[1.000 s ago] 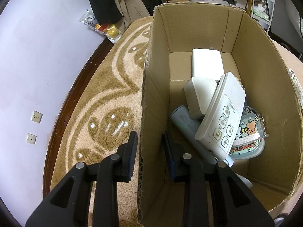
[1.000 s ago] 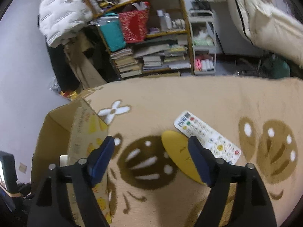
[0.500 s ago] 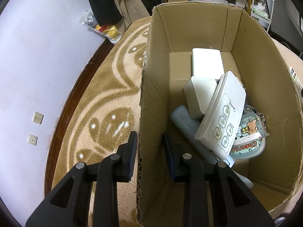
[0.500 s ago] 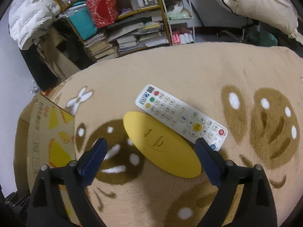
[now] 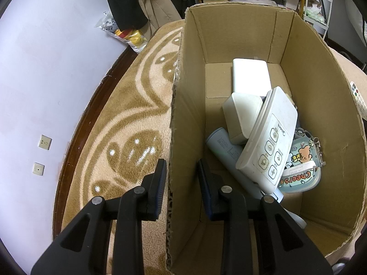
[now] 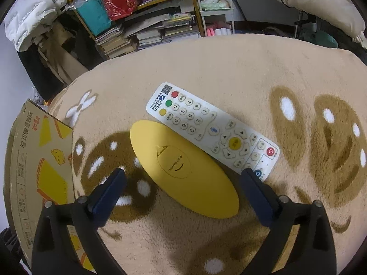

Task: Organize rigid objects
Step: 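Return the right tool to the yellow oval board and grasp its edge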

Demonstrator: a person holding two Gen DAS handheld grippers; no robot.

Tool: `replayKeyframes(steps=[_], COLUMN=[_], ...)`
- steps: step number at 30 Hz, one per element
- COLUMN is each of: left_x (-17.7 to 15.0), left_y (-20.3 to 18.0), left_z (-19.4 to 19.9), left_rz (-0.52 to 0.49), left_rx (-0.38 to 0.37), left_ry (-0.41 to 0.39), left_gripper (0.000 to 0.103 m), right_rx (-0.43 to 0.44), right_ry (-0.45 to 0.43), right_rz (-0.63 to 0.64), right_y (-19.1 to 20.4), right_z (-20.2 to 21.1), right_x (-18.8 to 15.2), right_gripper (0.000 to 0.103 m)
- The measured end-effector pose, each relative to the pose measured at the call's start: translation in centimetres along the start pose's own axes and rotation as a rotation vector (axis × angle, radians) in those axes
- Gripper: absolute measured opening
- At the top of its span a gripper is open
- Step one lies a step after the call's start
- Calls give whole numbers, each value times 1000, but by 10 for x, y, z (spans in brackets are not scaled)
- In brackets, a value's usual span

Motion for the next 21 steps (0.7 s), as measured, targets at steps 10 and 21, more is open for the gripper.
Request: replayKeyframes(steps=[10, 21], left_x=[0, -1], left_y=[1, 0], left_z=[0, -1], left_rz=[2, -2], left_rx=[-1, 2], left_ry=[0, 3], left_gripper=[28, 28], right_rx=[-10, -33], right_ry=[28, -3], right_rz=[36, 118], right_y=[-3, 11], right_z=[-17, -21], right_x=[1, 3], right_gripper=[103, 86])
Point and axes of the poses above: each gripper's, at about its wrist camera, not at the fingertips, and z roughly against the way its jaws point, y to its left, x to its top, the point moved 4 cm from there along -z, roughly the way its jaws point, and after that the axes turned 6 degrees about -y, right-handed, at the moved point
